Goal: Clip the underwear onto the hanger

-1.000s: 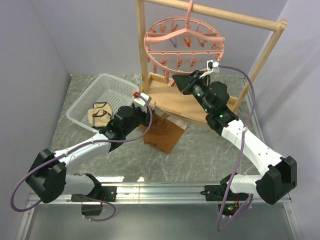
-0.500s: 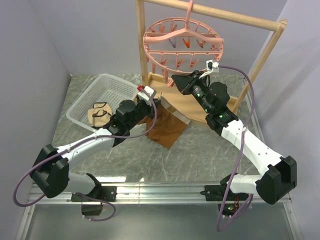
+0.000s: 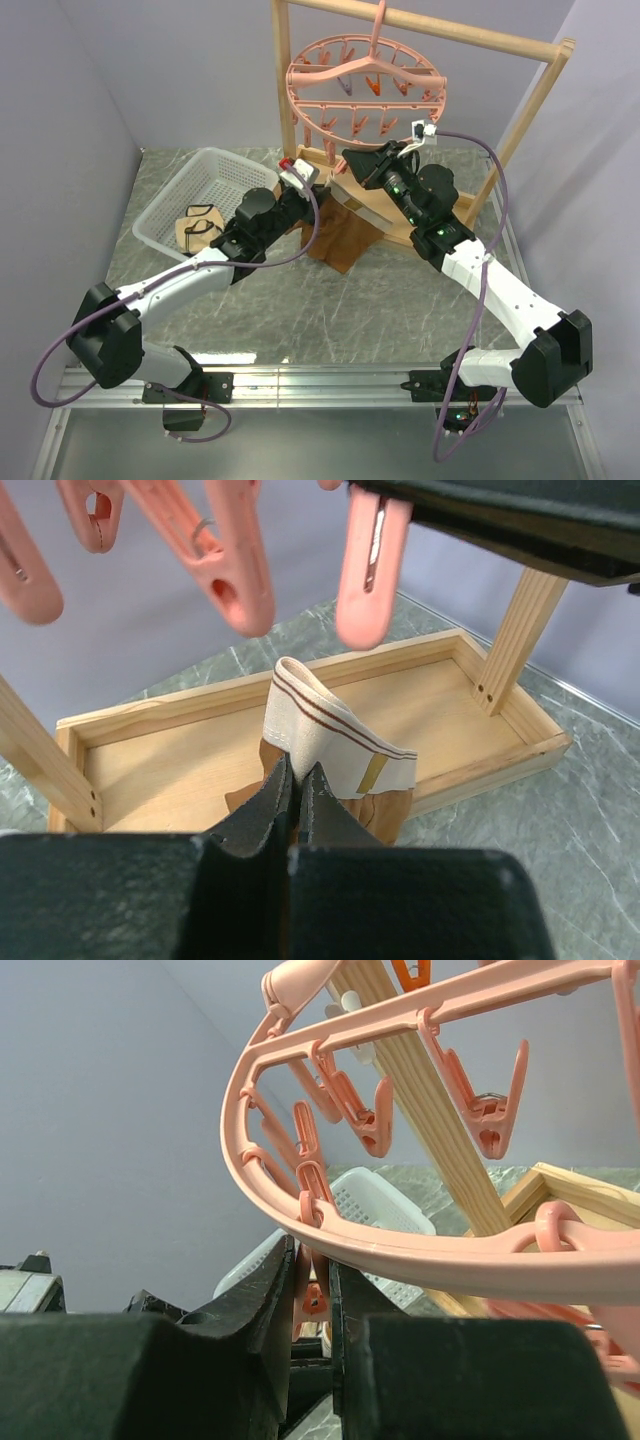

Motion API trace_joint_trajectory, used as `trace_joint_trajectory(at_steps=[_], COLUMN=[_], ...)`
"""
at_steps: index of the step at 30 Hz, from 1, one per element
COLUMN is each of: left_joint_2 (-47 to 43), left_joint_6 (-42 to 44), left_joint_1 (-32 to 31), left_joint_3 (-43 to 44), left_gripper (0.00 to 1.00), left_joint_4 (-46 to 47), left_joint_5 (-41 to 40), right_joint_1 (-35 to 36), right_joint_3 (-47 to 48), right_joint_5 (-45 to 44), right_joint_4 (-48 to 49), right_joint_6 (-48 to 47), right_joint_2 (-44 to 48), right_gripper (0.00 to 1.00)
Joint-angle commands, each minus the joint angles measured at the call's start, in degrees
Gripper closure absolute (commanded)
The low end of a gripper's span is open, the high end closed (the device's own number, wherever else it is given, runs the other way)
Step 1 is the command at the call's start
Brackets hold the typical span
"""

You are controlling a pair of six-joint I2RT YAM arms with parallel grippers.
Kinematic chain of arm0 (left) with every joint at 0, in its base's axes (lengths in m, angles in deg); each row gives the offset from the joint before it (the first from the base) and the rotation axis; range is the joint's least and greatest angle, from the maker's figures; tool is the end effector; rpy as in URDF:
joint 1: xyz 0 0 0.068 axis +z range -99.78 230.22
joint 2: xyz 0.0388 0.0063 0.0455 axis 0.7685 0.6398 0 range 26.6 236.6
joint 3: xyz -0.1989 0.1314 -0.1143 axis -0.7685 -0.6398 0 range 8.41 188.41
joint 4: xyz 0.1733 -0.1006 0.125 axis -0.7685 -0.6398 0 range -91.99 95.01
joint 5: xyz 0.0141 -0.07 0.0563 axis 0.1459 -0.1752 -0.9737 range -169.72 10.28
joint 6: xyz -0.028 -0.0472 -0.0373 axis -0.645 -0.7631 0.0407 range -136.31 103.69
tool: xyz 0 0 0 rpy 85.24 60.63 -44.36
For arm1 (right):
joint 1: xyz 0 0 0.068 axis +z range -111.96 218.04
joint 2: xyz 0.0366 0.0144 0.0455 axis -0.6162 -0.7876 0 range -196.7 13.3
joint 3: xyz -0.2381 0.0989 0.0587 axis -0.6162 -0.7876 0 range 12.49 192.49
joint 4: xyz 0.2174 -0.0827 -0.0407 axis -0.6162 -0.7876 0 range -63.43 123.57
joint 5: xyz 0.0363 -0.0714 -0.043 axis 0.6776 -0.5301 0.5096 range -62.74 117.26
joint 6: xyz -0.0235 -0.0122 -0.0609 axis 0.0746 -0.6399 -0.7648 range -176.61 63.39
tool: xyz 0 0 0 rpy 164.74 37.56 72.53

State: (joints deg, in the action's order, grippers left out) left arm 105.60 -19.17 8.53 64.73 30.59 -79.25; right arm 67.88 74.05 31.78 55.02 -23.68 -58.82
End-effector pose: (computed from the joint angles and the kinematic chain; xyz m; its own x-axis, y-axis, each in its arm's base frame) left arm 0.2399 -0.2144 0.3418 0.0043 -0.0706 -0.9975 0.6723 0.7386 -0.0494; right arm 0.2501 0.1483 0.3995 -0.1685 0.5281 -0.8323 -0.5617 0.6424 0.5214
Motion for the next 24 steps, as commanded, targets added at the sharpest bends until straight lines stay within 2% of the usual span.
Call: trace_joint_trajectory(at_steps=[1, 24], left_joint_2=[0.4, 1.1], left_joint_6=[-1.2, -2.2], left_joint_1=[-0.9, -2.1], left_joint_3=[3.9, 8.5], left_gripper=[1.0, 1.0], left_joint_4=[2.7, 1.4], left_joint_5=[1.6, 0.7], right_joint_1=[0.2, 0.8], right_joint_3=[-0.4, -0.1], right_joint_5=[2.8, 0.9], right_joint_4=[0.8, 0.8], right_joint_6=[-0.9, -3.1], right_joint_2=[-0.7, -1.4], right_gripper=[1.0, 1.0])
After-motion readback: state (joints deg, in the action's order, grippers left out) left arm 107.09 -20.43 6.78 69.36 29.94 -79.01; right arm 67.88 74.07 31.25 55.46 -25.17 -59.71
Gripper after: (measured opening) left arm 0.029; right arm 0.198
